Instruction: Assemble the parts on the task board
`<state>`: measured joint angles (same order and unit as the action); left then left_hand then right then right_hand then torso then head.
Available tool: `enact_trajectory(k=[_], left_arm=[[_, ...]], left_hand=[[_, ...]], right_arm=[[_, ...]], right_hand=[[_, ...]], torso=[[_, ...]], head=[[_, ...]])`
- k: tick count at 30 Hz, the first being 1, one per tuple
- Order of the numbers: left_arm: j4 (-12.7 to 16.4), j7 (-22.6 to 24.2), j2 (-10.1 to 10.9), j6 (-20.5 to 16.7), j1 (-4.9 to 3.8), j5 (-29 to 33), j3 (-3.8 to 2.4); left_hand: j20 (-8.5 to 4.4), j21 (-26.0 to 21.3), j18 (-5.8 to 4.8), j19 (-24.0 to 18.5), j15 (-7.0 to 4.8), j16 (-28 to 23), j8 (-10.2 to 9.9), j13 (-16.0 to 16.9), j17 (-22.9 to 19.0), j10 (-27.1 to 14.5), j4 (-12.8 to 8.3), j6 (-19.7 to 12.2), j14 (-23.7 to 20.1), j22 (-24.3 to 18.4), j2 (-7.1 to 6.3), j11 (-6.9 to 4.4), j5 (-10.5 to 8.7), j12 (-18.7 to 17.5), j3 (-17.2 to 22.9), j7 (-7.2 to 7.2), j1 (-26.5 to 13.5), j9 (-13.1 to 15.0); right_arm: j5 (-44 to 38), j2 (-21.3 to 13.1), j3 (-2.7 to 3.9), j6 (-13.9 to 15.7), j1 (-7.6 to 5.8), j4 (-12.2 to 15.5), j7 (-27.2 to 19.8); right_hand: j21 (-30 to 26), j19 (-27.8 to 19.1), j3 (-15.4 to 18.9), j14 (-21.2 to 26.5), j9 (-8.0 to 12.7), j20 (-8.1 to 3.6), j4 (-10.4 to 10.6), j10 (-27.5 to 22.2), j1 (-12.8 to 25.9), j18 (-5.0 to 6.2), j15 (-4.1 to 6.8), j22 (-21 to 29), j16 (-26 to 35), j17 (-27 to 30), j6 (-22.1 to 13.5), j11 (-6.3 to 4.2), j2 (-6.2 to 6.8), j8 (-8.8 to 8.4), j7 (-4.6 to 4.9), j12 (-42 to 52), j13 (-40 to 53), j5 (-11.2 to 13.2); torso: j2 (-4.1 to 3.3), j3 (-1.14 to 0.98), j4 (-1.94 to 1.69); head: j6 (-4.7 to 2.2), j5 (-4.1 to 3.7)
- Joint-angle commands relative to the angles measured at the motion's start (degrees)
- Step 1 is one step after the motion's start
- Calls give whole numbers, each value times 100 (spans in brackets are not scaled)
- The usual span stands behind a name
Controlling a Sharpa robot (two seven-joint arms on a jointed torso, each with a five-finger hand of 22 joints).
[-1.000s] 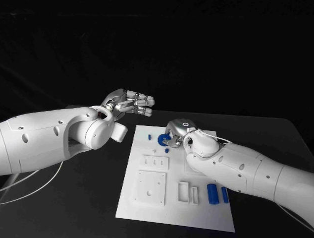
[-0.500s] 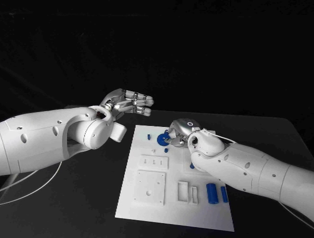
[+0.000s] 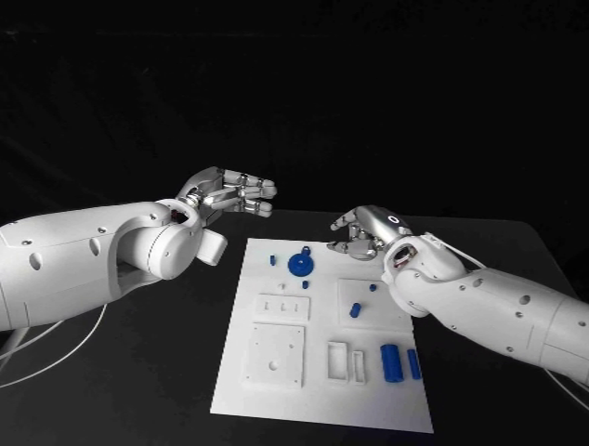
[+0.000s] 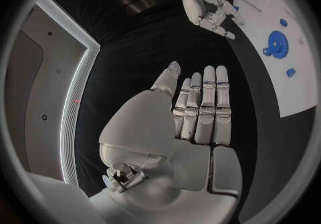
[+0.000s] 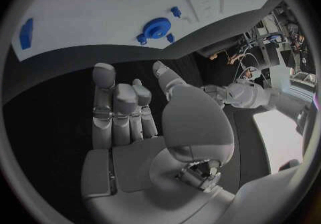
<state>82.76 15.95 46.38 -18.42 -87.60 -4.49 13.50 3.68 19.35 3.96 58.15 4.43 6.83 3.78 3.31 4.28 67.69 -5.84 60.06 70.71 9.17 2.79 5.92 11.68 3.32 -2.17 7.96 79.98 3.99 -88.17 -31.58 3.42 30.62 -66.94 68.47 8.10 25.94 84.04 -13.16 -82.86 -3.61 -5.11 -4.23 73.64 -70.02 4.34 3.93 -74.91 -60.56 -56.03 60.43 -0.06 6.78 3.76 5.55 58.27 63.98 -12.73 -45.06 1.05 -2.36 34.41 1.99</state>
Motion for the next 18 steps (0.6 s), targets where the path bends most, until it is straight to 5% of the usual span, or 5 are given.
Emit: enact_trajectory(k=[1,8,15,18], left_arm=[[-28,65,6,52,2,-50,-5],[-92,82,30,88,47,-94,-4],[-152,88,26,130,123,-111,-4],[-172,78,16,136,151,-118,-4]], left_hand=[[-8,5,6,38,10,-1,-20,9,7,52,-7,-25,41,-4,6,0,-11,1,-17,-15,-21,-3],[-13,6,-1,38,8,6,-17,9,7,59,-16,-13,39,-5,3,-3,-13,0,-15,-18,-14,-2],[-18,7,-8,35,9,13,-20,9,5,52,-26,-9,31,-5,2,0,-14,0,-13,-18,-12,-3],[-18,9,-11,32,11,17,-22,8,4,31,-33,-24,24,-5,3,7,-13,-1,-14,-13,-19,-5]], right_arm=[[1084,-252,83,-129,1,97,-962],[1625,-746,246,-497,1,63,-1469],[1938,-948,288,-877,3,-306,-1703],[2009,-972,292,-1033,12,-473,-1739]], right_hand=[[-31,200,177,32,6,-15,-310,-62,-35,22,13,-227,40,5,7,-20,-140,-24,35,-29,-10,-189],[-148,173,827,67,5,-18,-818,-136,4,14,12,-256,136,37,0,-17,-430,-23,39,-90,-65,-521],[-159,177,1461,71,3,-22,-1036,-162,-113,19,18,-272,138,2,-70,-7,-676,-18,57,-83,-70,-695],[-179,161,1591,86,4,-14,-1075,-199,-150,22,7,-271,158,9,-138,6,-700,-19,72,-103,-89,-683]], torso=[[33,-28,82],[67,-66,166],[69,-115,220],[65,-109,215]], head=[[-18,-17],[-28,-92],[-41,-169],[-35,-200]])
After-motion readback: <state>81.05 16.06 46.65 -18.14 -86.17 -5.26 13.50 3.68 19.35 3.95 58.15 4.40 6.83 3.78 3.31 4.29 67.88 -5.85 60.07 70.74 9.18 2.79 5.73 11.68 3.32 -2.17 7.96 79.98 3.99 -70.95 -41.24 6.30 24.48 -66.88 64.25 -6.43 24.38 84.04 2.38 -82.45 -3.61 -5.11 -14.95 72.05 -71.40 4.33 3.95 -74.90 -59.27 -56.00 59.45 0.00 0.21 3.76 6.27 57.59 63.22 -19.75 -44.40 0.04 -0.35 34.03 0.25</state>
